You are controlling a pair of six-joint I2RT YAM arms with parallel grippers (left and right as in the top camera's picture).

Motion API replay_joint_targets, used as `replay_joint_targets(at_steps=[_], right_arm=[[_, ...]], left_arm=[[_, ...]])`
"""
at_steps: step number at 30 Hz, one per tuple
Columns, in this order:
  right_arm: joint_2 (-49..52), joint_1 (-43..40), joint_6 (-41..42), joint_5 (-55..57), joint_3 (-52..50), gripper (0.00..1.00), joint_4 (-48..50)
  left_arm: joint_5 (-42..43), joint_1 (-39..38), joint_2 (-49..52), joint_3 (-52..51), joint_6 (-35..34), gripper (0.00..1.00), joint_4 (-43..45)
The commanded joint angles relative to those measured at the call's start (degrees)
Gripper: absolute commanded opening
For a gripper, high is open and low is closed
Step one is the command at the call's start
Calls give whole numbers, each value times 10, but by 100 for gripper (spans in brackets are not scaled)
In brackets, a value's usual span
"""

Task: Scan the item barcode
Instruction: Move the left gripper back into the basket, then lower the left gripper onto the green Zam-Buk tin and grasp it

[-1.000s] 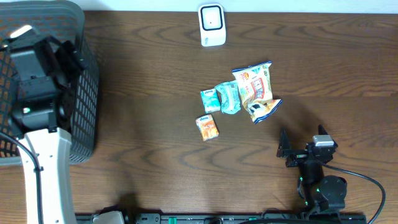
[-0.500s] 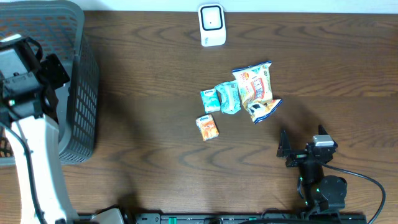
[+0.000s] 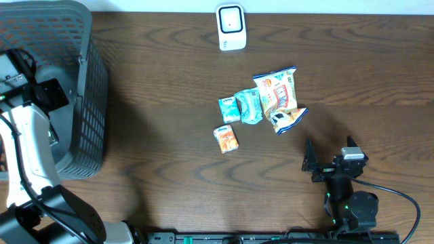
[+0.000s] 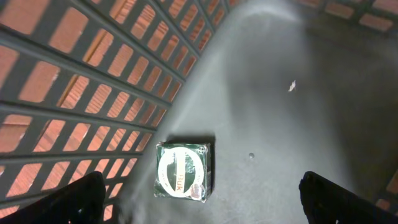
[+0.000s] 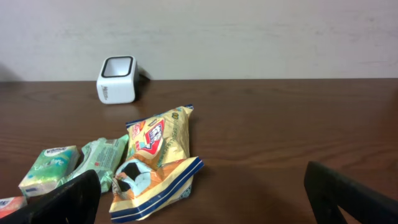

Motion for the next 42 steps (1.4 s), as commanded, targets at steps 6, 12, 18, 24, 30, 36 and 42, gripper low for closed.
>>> replay_joint_targets(at_steps=[6,12,18,24,30,36,42], right_arm=[[-3,-3,-7,1,-1,99,-2],[-3,-3,-7,1,-1,99,-2],[-3,-3,-7,1,-1,99,-2],[-3,-3,-7,1,-1,99,-2],[-3,-3,-7,1,-1,99,-2],[-3,-3,-7,1,-1,99,-2],[-3,-3,-7,1,-1,99,-2]], left_arm=[[45,31,48,5,35,98,-14],[46,62,74,4,-12,98,-22],[48,71,78,-22,-11,98,-14],[47,71,78,-51,-11,98,1],[45,72,78,-53,-11,98,3],[45,83,78,-65,-11,98,16],[45,103,78,-89,-11,98,36]])
